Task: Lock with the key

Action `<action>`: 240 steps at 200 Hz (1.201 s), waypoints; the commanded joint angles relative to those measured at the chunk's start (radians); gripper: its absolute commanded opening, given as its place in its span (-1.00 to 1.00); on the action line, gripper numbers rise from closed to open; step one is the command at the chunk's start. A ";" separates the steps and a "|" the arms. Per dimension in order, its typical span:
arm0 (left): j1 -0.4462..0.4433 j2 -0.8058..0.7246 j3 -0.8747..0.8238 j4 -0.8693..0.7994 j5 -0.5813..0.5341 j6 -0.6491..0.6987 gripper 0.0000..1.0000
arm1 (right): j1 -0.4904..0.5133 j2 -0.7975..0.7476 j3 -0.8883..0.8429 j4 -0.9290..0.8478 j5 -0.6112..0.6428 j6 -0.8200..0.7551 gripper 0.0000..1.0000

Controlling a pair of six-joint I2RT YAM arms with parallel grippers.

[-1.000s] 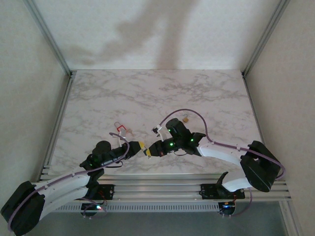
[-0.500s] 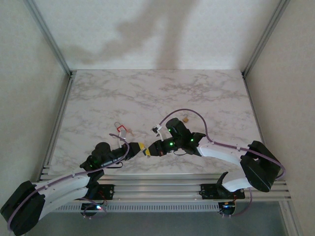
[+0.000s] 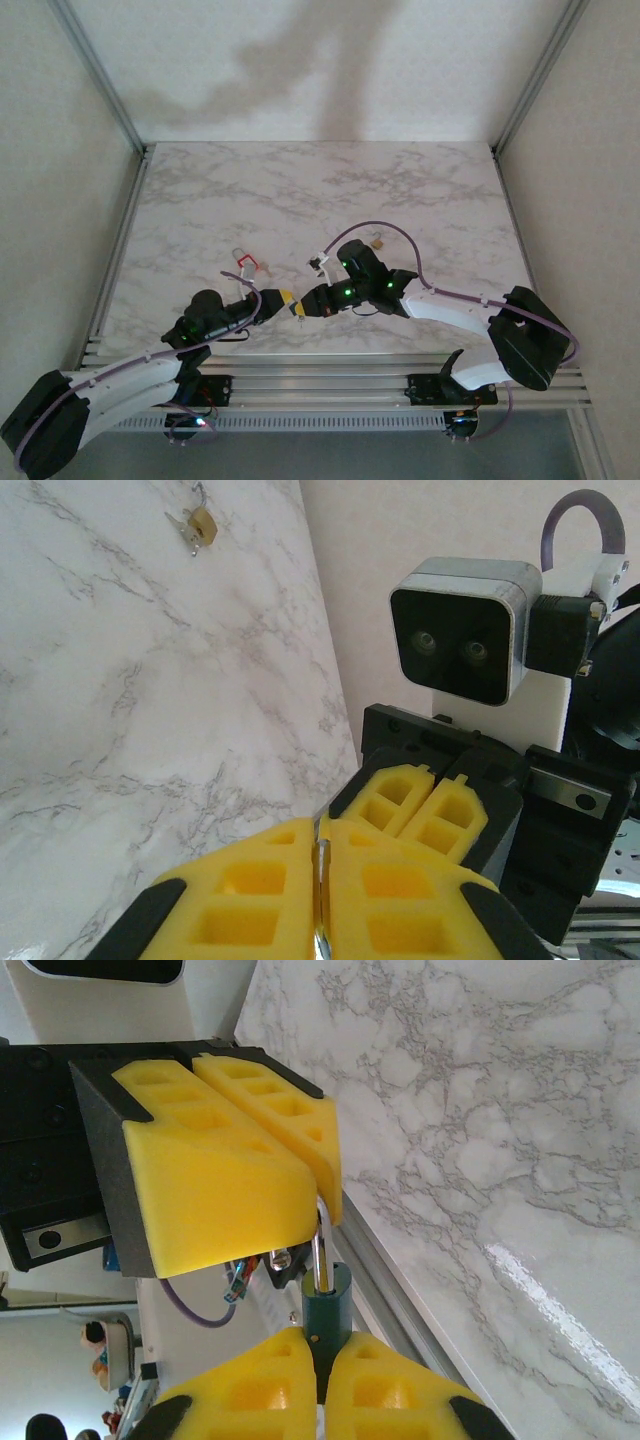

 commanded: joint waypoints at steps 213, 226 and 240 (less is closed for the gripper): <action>-0.013 -0.108 -0.115 0.079 -0.013 0.043 -1.00 | -0.078 0.042 -0.097 0.612 -0.310 0.366 -1.00; -0.015 -0.112 -0.127 0.098 -0.008 0.040 -1.00 | -0.078 0.045 -0.097 0.632 -0.317 0.371 -1.00; -0.017 -0.121 -0.136 0.115 -0.001 0.041 -1.00 | -0.078 0.046 -0.099 0.652 -0.324 0.377 -1.00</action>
